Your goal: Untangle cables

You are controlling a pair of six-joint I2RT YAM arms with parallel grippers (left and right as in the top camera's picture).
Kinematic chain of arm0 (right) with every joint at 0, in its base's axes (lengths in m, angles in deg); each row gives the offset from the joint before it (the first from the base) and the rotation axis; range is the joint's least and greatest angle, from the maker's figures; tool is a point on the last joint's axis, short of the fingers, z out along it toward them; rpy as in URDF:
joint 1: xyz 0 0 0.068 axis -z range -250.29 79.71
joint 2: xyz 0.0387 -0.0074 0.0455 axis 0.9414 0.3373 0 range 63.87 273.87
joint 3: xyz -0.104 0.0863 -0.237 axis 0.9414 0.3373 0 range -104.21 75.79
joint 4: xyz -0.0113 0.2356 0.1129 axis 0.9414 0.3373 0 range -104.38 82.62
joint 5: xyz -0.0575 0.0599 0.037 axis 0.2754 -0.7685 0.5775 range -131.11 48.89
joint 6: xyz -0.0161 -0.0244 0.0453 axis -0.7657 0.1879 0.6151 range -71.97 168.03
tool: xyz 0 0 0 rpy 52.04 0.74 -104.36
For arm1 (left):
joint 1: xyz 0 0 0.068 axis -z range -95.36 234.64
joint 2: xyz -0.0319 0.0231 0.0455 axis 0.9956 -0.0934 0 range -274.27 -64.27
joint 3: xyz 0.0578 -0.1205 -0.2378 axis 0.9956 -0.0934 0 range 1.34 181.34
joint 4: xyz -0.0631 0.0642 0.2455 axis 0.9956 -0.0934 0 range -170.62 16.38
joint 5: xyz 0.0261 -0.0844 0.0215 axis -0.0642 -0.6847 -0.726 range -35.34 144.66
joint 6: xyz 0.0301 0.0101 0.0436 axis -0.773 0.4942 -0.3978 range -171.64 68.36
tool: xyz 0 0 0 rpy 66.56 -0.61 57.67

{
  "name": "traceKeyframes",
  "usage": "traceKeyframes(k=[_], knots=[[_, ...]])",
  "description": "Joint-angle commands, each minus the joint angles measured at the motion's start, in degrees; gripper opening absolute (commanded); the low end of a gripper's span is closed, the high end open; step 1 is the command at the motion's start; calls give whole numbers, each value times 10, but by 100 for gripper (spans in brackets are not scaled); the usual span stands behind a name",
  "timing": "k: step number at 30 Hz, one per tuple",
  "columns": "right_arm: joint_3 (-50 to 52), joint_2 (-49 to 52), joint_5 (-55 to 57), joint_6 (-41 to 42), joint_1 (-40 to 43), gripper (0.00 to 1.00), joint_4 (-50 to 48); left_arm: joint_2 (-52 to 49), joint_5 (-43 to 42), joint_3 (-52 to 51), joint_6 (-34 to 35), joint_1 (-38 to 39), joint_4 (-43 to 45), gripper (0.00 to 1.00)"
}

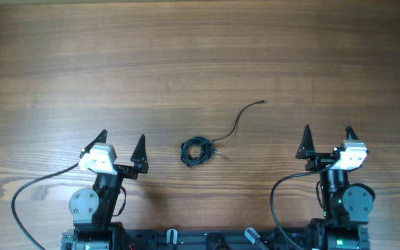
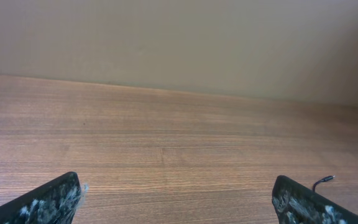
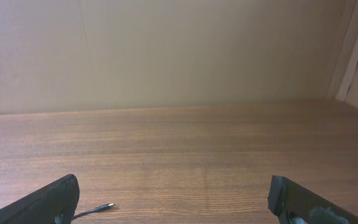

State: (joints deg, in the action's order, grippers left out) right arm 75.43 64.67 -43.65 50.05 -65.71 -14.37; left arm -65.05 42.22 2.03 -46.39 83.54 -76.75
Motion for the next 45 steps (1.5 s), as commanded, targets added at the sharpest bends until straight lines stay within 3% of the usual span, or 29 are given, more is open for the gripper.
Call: traceKeyframes(k=[1,10,14,21,25,29,34,39,45], knots=[[0,0,-5,-4,-2,100,-1,5,-1,-3,6,3,-1,100],[1,0,-5,-4,-2,100,-1,5,-24,-3,17,3,54,100],[1,0,-5,-4,-2,100,-1,5,-145,1,66,3,147,100],[0,0,-5,-5,-2,100,-1,-23,-150,120,102,3,-10,100],[1,0,-5,-4,-2,100,-1,-126,-150,228,110,3,-103,100],[0,0,-5,-4,-2,100,-1,-269,-150,339,166,6,-167,100],[0,0,-5,-4,-2,100,-1,-463,-151,468,177,67,-228,100],[1,0,-5,-4,-2,100,-1,-583,-152,492,177,149,-202,100],[1,0,-5,-4,-2,100,-1,-667,-152,492,178,163,-181,100]])
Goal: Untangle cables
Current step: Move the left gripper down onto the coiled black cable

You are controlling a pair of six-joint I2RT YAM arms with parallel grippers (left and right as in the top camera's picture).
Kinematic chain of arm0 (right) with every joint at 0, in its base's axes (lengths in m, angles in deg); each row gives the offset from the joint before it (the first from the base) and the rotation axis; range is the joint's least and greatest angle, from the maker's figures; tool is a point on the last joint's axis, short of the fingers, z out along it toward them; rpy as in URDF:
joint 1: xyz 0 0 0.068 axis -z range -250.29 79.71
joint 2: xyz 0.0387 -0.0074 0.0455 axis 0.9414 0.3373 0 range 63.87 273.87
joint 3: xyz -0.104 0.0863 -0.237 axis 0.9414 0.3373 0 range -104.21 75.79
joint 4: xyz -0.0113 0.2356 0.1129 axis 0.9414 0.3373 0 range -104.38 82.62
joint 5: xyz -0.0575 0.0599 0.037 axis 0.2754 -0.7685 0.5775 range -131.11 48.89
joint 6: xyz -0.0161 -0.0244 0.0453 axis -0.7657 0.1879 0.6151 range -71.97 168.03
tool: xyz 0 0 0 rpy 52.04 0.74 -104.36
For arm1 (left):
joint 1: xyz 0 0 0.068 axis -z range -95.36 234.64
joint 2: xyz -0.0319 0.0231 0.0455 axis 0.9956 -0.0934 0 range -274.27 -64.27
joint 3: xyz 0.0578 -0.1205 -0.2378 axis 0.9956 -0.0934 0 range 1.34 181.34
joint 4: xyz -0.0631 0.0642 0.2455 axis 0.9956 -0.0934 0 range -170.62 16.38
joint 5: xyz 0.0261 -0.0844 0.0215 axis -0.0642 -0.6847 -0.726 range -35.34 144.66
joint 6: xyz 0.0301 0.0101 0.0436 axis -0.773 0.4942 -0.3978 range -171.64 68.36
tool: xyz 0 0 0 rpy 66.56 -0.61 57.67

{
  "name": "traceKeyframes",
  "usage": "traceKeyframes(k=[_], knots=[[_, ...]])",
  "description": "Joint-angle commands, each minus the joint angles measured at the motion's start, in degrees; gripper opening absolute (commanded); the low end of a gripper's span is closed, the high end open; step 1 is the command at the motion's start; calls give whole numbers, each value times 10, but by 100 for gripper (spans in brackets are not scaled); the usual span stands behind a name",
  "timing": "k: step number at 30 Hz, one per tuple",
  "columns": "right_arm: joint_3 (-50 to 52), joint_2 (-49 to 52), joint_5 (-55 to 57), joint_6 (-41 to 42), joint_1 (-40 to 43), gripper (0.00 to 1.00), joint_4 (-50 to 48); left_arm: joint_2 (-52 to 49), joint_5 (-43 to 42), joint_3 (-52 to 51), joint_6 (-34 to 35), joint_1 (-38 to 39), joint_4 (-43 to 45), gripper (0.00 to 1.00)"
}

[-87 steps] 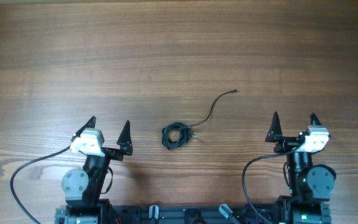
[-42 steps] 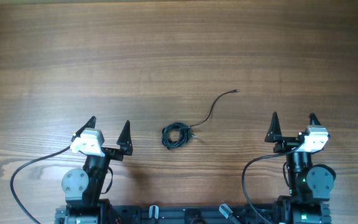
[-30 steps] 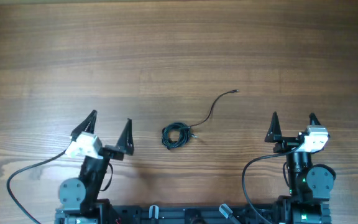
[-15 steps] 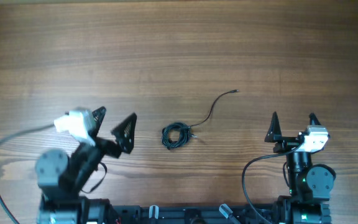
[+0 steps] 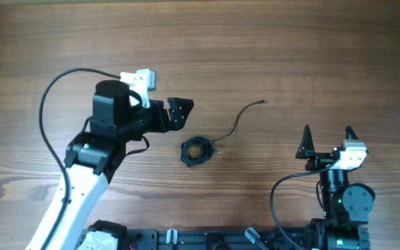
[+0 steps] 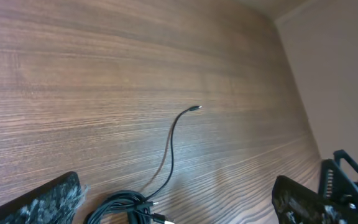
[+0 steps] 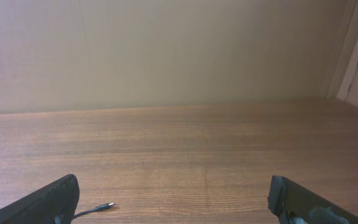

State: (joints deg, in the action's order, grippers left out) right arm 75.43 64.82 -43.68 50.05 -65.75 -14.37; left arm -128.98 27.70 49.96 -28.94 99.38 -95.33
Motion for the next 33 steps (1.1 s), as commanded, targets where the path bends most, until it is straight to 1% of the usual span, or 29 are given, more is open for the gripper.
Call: traceKeyframes(k=[1,4,5,8,11,13,16,18,24,26,29,33], knots=[[1,-2,-5,-4,-2,100,-1,-36,-7,12,4,4,4,100],[1,-2,-5,-4,-2,100,-1,-67,-2,12,5,23,3,100],[0,-2,-5,-4,-2,100,-1,-80,20,12,8,42,3,99],[1,-2,-5,-4,-2,100,-1,-114,150,12,49,103,2,98],[1,-2,-5,-4,-2,100,-1,-152,271,12,81,156,3,94],[1,-2,-5,-4,-2,100,-1,-177,305,12,80,179,5,93],[0,-2,-5,-4,-2,100,-1,-207,306,12,80,203,6,88],[1,-2,-5,-4,-2,100,-1,-226,309,12,80,206,14,80],[1,-2,-5,-4,-2,100,-1,-235,298,12,83,211,18,72],[1,-2,-5,-5,-2,100,-1,-236,304,12,82,216,13,71],[0,-2,-5,-5,-2,100,-1,-238,365,12,79,215,-18,67],[1,-2,-5,-5,-2,100,-1,-245,382,11,74,215,-87,67]])
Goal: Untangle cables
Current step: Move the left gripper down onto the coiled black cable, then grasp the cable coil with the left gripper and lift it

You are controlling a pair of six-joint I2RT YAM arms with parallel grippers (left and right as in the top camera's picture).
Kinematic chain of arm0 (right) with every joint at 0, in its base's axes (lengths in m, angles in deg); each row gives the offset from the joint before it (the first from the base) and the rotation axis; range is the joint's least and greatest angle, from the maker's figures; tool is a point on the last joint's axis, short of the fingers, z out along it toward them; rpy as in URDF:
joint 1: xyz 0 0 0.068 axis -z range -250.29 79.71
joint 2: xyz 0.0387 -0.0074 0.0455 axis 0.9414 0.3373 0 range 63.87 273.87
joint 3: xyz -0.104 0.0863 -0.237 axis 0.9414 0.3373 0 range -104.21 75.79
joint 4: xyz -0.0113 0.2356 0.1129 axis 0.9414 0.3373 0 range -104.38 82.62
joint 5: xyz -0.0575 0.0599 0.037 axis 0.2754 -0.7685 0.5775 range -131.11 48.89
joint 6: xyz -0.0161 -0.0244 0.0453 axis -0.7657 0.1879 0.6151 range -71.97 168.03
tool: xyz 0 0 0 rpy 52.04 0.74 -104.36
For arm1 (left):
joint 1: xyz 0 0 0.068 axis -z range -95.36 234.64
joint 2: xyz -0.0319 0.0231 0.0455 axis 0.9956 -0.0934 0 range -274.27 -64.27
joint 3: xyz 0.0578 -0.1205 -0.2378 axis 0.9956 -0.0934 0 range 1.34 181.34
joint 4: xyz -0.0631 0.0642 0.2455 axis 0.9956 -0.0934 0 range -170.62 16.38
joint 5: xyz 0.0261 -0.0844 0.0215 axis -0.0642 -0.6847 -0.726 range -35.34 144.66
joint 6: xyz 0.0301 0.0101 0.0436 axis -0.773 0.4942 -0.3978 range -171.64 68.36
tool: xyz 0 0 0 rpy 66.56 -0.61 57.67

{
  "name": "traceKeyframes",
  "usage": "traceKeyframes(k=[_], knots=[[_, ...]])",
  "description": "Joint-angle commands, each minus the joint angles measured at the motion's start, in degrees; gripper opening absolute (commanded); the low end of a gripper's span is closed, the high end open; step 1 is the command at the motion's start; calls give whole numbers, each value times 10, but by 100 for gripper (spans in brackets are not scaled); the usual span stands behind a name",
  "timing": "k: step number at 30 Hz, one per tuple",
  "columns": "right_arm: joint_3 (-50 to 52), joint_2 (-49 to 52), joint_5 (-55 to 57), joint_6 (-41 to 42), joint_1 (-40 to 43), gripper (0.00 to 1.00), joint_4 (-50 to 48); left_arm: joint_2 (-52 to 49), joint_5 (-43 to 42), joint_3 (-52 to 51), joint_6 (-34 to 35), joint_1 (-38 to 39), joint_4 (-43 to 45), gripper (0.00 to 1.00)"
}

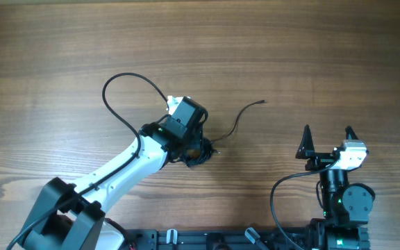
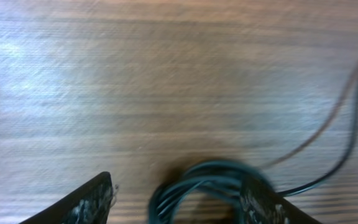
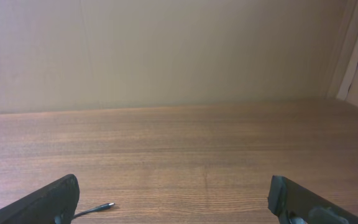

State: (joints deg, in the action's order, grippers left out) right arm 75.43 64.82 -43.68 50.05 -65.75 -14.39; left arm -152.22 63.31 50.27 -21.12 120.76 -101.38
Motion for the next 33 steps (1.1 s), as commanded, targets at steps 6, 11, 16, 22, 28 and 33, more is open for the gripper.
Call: traceKeyframes(k=[6,11,16,22,28,33], knots=[[1,-2,-5,-4,-2,100,-1,-53,-45,8,49,2,-40,57],[1,-2,-5,-4,-2,100,0,-91,-45,8,107,2,-46,41],[1,-2,-5,-5,-2,100,-1,-80,28,29,74,-5,-69,4],[1,-2,-5,-4,-2,100,-1,-29,47,83,-295,-6,-61,4],[1,-2,-5,-4,-2,100,0,-29,43,83,-539,-7,-65,4],[1,-2,-5,-5,-2,100,-1,-29,43,83,-513,-7,-55,100]])
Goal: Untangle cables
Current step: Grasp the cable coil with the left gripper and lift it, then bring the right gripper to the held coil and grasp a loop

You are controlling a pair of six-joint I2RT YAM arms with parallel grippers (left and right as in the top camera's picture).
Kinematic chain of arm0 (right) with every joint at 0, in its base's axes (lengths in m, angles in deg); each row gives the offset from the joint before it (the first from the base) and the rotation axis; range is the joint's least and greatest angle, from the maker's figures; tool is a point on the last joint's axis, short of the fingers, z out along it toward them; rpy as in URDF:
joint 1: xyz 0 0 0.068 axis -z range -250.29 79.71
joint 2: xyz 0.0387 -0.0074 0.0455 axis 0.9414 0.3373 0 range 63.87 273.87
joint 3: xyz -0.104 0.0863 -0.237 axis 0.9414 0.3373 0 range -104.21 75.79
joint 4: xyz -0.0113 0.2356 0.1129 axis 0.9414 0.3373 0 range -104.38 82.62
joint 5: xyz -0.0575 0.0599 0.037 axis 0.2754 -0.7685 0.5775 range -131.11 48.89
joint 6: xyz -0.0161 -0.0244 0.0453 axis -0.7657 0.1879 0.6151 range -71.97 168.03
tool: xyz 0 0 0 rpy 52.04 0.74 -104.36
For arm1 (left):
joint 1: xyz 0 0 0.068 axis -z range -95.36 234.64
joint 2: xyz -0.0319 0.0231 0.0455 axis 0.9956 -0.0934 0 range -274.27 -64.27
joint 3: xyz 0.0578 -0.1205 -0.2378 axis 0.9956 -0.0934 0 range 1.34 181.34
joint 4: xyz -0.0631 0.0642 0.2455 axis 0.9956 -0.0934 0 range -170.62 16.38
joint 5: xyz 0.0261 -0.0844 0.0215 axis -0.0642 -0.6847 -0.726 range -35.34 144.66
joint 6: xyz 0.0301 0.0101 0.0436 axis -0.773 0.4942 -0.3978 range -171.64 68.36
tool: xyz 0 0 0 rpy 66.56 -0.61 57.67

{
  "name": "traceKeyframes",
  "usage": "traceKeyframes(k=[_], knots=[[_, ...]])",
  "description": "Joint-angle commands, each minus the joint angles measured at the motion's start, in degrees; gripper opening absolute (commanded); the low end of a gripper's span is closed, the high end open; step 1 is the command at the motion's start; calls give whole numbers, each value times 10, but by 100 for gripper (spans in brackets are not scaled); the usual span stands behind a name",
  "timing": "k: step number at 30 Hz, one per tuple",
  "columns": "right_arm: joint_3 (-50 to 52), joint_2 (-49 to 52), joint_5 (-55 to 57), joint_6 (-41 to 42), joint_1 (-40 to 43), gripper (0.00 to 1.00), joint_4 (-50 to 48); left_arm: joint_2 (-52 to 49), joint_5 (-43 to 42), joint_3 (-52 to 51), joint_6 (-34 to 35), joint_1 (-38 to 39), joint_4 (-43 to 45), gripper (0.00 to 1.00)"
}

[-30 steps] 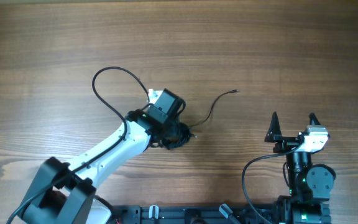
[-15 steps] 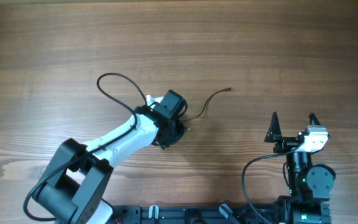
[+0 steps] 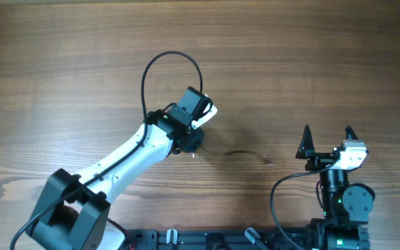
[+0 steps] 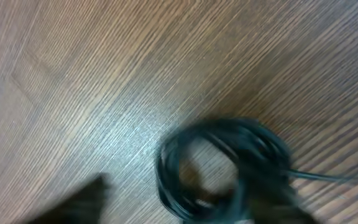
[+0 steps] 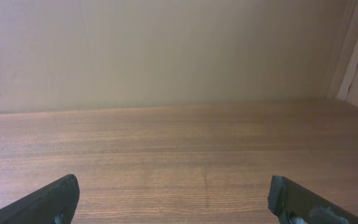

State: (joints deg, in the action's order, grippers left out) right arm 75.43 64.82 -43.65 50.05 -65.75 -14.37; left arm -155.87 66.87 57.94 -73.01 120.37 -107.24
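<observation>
The black cable's coil (image 4: 222, 163) shows blurred in the left wrist view, lying on the wooden table (image 3: 290, 62). My left gripper (image 4: 179, 205) is down at the coil, open. Its left fingertip (image 4: 89, 200) stands clear of the coil and the right one overlaps the coil's right side. From overhead the left gripper (image 3: 189, 144) covers the coil. The cable's loose tail (image 3: 238, 153) runs right from it in a low line. My right gripper (image 3: 326, 133) is open at the front right, with nothing between its fingers (image 5: 51, 200).
The left arm's own black lead (image 3: 169, 66) loops up over the table behind the wrist. The arm bases and a black rail (image 3: 207, 239) line the front edge. A beige wall (image 5: 179, 50) stands beyond the table's far edge.
My left gripper has turned at the coil. The cable's tail, which curved up to the far right, now lies low and nearly level toward the right. It no longer shows in the right wrist view.
Both grippers were open at the front edge, the coil between them. The left one then hung over the table left of the coil, then came down around it. Now it has turned there and the tail has swung. The right arm stayed still.
</observation>
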Motion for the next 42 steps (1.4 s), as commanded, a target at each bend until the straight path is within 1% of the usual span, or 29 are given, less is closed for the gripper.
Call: traceKeyframes(k=[1,2,3,4,5,6,7,8,9,10,11,12,13,14,15,17,19,23,25,26,27,28,30,32,35,36,40,41,42], knots=[[1,-2,-5,-5,-2,100,-1,7,13,6,59,-3,9,100],[0,-2,-5,-4,-2,100,-1,7,22,6,102,-5,15,100],[1,-2,-5,-4,-2,100,-1,7,58,6,229,-14,26,100],[1,-2,-5,-4,-2,100,-1,7,78,6,304,-21,26,100],[1,-2,-5,-5,-2,100,-1,7,89,6,416,-32,19,100],[1,-2,-5,-4,-2,100,-1,7,77,6,565,-46,1,100],[1,-2,-5,-5,-2,100,-1,7,45,6,669,-57,-10,100],[1,-2,-5,-5,-2,100,-1,7,14,6,699,-61,-10,100],[1,-2,-5,-5,-2,100,-1,7,-43,6,728,-61,1,100],[1,-2,-5,-5,-2,99,-1,7,-109,6,728,-59,5,100],[1,-2,-5,-4,-2,100,-1,7,-145,6,728,-58,6,100],[1,-2,-5,-4,-2,100,-1,6,-152,6,730,-55,5,100],[1,-2,-5,-4,-2,100,-1,5,-151,6,753,-53,-1,99],[1,-2,-5,-4,-2,100,-1,2,-151,6,839,-53,-28,100],[1,-2,-5,-4,-2,100,-1,-3,-145,6,942,-53,-68,98],[1,-2,-5,-5,-2,100,-1,-11,-103,2,1080,-53,-124,96],[1,-2,-5,-4,-2,100,-1,-14,-66,-9,1141,-53,-122,88],[1,-2,-5,-5,-2,100,-1,-43,-52,-12,1149,-49,-91,70],[1,-2,-5,-5,-2,100,-1,-66,-53,-12,1149,-43,-86,69],[0,-2,-5,-5,-2,100,-1,-77,-53,-12,1149,-41,-82,64],[1,-2,-5,-5,-2,100,-1,-90,-53,-12,1149,-40,-78,54],[0,-2,-5,-5,-2,100,-1,-95,-53,-12,1148,-41,-85,35],[1,-2,-5,-5,-2,100,-1,-93,-52,-12,1147,-45,-96,4],[1,-2,-5,-5,-2,100,-1,-88,-48,-12,1126,-45,-97,4],[1,-2,-5,-4,-2,100,-1,-25,15,-10,1031,-45,-92,4],[1,-2,-5,-4,-2,99,-1,-1,25,-10,1019,-45,-90,4],[1,-2,-5,-4,-2,100,-2,75,18,-10,1010,-43,-77,4],[1,-2,-21,2,-2,100,-5,85,-1,-10,1011,-43,-67,4],[1,-1,-66,35,-2,100,-6,87,-14,-10,1010,-43,-57,4]])
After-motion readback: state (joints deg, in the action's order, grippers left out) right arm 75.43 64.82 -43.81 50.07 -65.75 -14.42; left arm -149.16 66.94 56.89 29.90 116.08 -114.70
